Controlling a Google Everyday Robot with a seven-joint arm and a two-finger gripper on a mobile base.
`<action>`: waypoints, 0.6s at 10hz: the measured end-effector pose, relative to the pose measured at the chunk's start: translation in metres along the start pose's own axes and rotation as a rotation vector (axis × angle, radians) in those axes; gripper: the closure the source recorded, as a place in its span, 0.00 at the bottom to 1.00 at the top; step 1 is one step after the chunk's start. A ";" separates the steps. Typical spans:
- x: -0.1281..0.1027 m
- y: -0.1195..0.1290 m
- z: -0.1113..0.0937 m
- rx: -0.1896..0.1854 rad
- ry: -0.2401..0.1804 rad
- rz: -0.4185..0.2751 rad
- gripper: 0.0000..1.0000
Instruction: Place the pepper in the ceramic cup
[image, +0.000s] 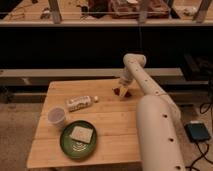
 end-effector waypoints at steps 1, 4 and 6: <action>0.001 0.000 0.002 -0.003 -0.002 0.003 0.59; -0.001 0.004 0.006 -0.020 -0.011 -0.020 0.88; -0.004 0.006 0.007 -0.032 -0.017 -0.039 1.00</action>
